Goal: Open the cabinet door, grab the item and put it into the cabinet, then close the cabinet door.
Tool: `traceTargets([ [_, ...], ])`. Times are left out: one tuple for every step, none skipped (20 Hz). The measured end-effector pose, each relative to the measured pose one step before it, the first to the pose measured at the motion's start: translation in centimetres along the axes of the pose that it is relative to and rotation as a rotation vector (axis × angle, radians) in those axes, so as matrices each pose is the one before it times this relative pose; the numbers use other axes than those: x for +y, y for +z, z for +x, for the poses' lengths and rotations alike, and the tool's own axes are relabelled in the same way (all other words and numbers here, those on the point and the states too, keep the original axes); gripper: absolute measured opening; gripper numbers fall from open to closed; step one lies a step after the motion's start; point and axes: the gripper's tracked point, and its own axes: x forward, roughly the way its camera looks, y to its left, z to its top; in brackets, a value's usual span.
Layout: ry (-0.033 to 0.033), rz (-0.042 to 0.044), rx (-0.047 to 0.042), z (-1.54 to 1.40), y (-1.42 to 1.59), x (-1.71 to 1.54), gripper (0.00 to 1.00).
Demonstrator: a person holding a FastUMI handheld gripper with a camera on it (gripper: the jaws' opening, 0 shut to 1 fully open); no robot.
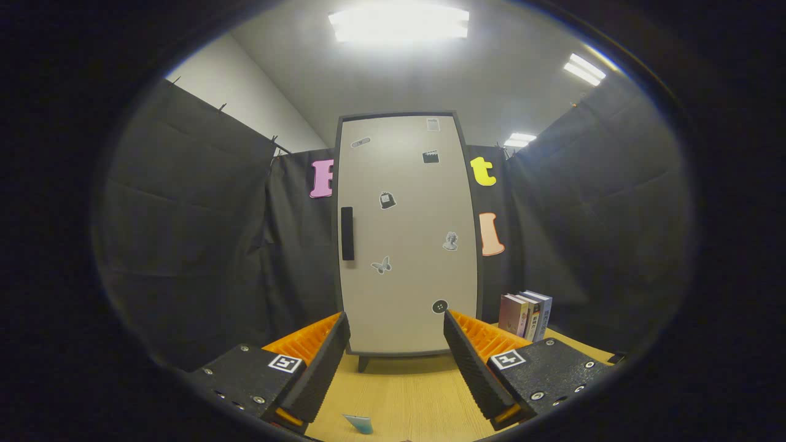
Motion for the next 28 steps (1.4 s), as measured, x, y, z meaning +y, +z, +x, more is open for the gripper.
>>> traceTargets([
  [0.00122, 0.00274, 0.00354, 0.122, 0.015, 0.015, 0.95],
  [0.00004, 0.00312, 0.00274, 0.027, -0.158, -0.006, 0.95],
  [0.00078, 0.00326, 0.00291, 0.083, -0.041, 0.101, 0.95],
  [0.00068, 0.00346, 0.00216, 0.035, -0.057, -0.009, 0.95],
  [0.00117, 0.00339, -0.00032, 0.099, 0.064, 0.085, 0.95],
  [0.00091, 0.00246, -0.00081, 0.043, -0.066, 0.102, 0.95],
  [0.00066, 0.00217, -0.00196, 0.222, 0.224, 0.096, 0.95],
  [0.00265, 0.00119, -0.00264, 0.364, 0.311, 0.199, 0.95],
  [0.00243, 0.00136, -0.003, 0.508, 0.509, 0.255, 0.95],
  [0.00416, 0.00354, -0.004, 0.515, 0.544, 0.402, 0.95],
  [0.00771, 0.00679, -0.00572, 0.597, 0.686, 0.385, 0.95],
  [0.00928, 0.00778, -0.0047, 0.811, 0.573, 0.531, 0.95],
  [0.00761, 0.00871, -0.00331, 0.889, 0.657, 0.346, 0.95],
  [0.00768, 0.00874, -0.00144, 1.049, 0.535, 0.188, 0.95],
  [0.00593, 0.00928, -0.00424, 1.185, 0.637, 0.197, 0.95],
  [0.00475, 0.00507, -0.00297, 0.902, 0.498, 0.305, 0.95],
  [0.00231, 0.00186, -0.00319, 1.22, 0.72, 0.23, 0.95],
  [0.00116, 0.00017, -0.0063, 1.134, 0.689, 0.213, 0.95],
  [0.00234, -0.00205, -0.00462, 1.232, 0.491, 0.305, 0.95],
  [0.00557, -0.00079, -0.00735, 1.34, 0.671, 0.205, 0.95],
  [0.00449, -0.00322, -0.00396, 1.161, 0.414, 0.359, 0.95],
  [0.00524, -0.00764, 0.00209, 1.096, 0.133, 0.648, 0.95],
  [0.00506, -0.00455, 0.00265, 1.35, 0.234, 0.5, 0.95],
  [0.00583, -0.00131, 0.00299, 1.279, 0.339, 0.517, 0.95],
  [0.0053, 0.0021, -0.00304, 1.295, 0.293, 0.556, 0.95],
  [0.00537, 0.00085, -0.00128, 1.146, 0.082, 0.274, 0.95],
  [0.00279, -0.00349, -0.00334, 1.07, 0.129, 0.372, 0.95],
  [0.00126, -0.00629, 0.00065, 1.118, -0.056, 0.384, 0.95],
])
